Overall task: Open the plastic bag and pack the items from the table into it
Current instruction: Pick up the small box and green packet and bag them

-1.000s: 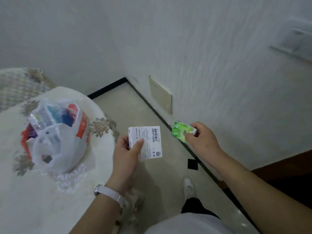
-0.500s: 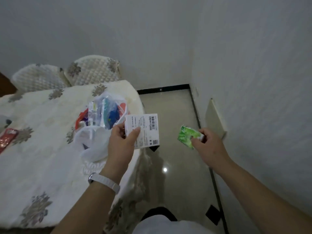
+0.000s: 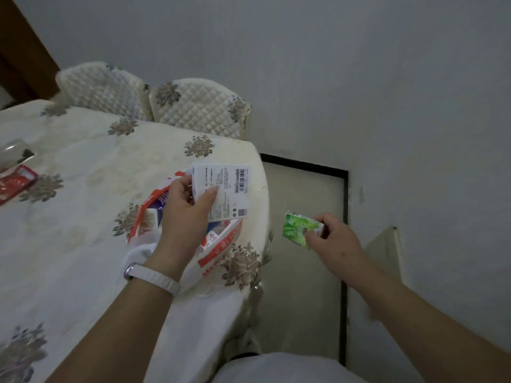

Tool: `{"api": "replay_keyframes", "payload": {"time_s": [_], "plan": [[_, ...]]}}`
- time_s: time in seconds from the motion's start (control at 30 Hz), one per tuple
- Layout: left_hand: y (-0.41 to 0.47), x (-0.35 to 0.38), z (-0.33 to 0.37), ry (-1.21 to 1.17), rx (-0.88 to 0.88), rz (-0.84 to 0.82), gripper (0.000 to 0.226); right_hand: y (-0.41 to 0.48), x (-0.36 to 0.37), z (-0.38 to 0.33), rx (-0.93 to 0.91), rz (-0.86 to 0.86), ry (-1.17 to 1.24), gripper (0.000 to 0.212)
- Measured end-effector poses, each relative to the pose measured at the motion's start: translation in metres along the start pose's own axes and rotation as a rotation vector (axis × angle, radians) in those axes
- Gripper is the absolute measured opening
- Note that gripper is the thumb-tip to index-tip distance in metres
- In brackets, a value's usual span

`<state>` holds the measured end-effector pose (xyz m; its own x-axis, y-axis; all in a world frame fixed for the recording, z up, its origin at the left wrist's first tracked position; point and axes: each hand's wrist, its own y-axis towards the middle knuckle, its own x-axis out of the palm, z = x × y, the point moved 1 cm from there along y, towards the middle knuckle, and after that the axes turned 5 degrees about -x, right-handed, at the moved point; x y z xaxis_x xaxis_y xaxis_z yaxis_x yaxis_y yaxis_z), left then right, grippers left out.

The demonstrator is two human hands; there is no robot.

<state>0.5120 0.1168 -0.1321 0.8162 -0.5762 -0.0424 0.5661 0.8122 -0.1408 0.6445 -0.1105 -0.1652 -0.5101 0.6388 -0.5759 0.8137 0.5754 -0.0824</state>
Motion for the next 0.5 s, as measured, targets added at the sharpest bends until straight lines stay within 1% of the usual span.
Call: {"api": "replay_keyframes", "payload": {"time_s": [0.1,0.27,0.33,0.5], "plan": [[0.035,-0.008,-0.003,0.016,-0.012,0.061,0.017,0.039,0.012,-0.008,-0.034,-0.048,-0.012,0.008],[0.065,-0.02,-0.02,0.032,-0.103,0.179,0.015,0.095,0.045,-0.019,-0.113,-0.175,-0.048,0.011],[0.071,-0.02,-0.029,0.038,-0.148,0.222,0.015,0.118,0.061,-0.021,-0.16,-0.25,-0.067,0.007],[0.067,-0.022,-0.057,0.052,-0.271,0.35,0.018,0.17,0.105,-0.027,-0.295,-0.488,-0.09,0.018]]}}
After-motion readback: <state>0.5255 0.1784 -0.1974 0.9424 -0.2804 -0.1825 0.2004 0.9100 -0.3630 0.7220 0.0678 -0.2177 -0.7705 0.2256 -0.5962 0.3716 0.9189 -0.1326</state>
